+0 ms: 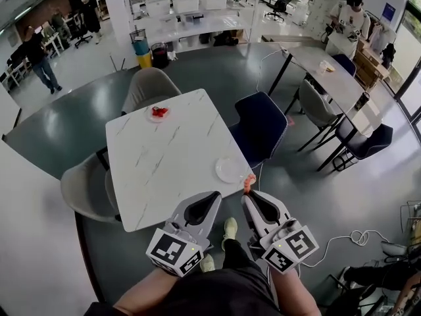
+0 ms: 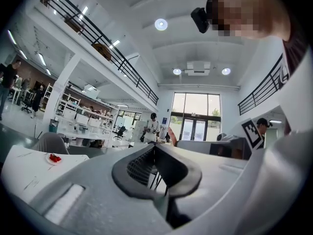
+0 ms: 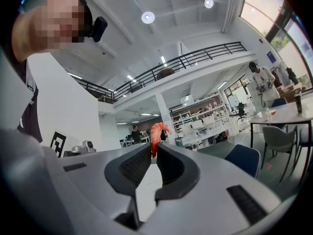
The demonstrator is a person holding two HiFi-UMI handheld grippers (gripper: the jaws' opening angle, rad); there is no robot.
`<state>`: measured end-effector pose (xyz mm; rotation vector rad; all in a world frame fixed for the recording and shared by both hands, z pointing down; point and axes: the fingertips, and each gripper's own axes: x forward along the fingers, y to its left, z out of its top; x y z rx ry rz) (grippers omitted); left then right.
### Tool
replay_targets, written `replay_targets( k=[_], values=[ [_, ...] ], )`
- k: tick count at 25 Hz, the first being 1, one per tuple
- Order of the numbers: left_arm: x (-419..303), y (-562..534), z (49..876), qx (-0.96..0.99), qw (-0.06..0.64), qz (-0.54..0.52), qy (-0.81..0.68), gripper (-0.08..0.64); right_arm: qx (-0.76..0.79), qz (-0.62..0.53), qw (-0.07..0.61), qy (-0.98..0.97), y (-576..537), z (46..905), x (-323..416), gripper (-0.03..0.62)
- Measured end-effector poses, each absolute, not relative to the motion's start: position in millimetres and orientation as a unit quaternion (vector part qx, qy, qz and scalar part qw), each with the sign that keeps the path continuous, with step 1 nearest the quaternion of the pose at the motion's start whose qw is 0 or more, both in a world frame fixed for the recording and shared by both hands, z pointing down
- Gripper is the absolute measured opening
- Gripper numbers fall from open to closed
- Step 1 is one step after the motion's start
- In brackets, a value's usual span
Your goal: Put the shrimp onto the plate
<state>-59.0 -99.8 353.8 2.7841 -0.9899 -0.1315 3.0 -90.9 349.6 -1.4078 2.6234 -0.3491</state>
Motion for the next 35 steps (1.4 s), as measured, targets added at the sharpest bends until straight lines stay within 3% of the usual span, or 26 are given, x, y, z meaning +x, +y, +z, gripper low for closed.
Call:
replay_targets(
  k=[13, 24, 35],
  values=[
    [-12, -223, 383, 0.924, 0.091, -0.040, -0.370, 0.008, -0.421, -0.137, -0.003, 0.897, -231, 409, 41, 0.038],
    [22, -296, 432, 0.913, 0.104, -0.032, -0.394, 0.008, -0.402, -0.187, -0.087, 0.892, -301, 510, 74, 0.038],
    [21, -313, 483, 0.912, 0.132, -0.001, -0.388, 0.008, -0.389, -0.213, -0.219, 0.869, -317, 639, 68, 0.038]
  ],
)
